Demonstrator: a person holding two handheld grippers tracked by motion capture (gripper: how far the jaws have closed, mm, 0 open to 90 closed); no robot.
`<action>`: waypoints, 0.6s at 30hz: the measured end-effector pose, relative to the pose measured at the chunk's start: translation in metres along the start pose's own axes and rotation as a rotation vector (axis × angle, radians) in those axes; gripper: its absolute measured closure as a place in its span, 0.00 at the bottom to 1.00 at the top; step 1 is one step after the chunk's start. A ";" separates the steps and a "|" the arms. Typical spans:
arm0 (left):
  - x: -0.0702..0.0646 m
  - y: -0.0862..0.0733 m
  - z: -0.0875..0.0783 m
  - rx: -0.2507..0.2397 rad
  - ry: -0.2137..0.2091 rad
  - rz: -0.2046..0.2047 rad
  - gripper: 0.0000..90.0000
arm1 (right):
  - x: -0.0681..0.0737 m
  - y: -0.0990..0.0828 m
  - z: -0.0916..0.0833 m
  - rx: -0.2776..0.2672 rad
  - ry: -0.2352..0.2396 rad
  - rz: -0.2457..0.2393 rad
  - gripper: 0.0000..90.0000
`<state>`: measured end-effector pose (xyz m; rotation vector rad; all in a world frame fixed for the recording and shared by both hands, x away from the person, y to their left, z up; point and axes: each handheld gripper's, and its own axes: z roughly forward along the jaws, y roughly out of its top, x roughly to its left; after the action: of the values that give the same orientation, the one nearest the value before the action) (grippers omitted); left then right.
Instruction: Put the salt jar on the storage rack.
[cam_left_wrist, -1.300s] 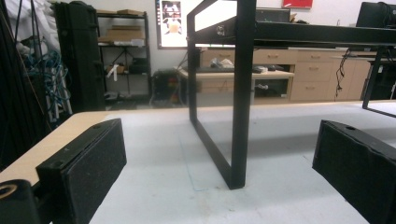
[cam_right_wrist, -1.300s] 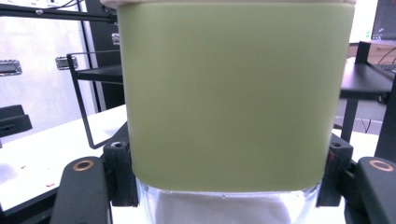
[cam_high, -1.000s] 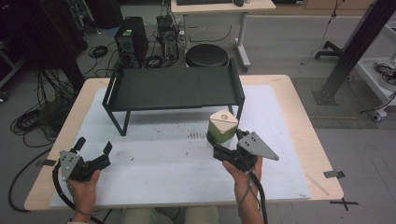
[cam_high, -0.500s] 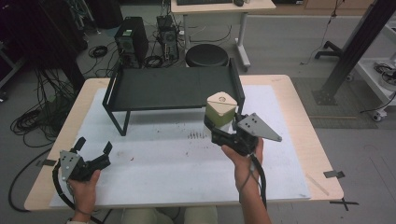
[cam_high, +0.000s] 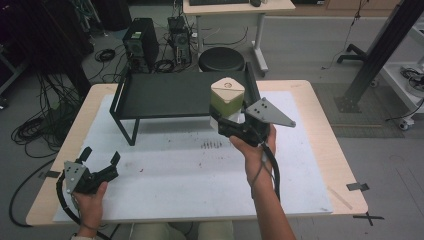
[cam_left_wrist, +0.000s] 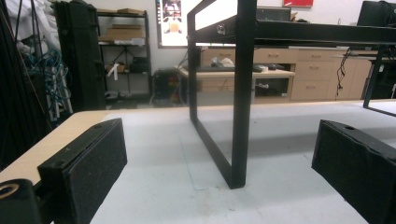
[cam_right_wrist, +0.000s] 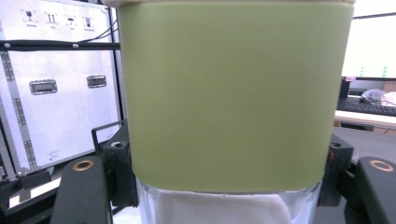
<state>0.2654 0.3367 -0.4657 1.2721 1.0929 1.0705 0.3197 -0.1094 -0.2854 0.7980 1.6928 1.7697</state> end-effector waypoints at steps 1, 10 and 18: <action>0.000 0.000 0.000 0.000 0.001 0.000 0.04 | 0.000 0.002 0.002 0.001 0.003 0.000 0.33; 0.000 0.000 0.000 0.000 0.001 0.001 0.04 | -0.005 0.019 0.029 0.018 0.035 -0.018 0.33; 0.000 0.000 0.000 0.002 0.001 0.002 0.04 | -0.011 0.034 0.052 0.011 0.041 -0.026 0.33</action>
<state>0.2655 0.3367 -0.4656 1.2748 1.0936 1.0722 0.3658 -0.0848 -0.2508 0.7464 1.7322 1.7722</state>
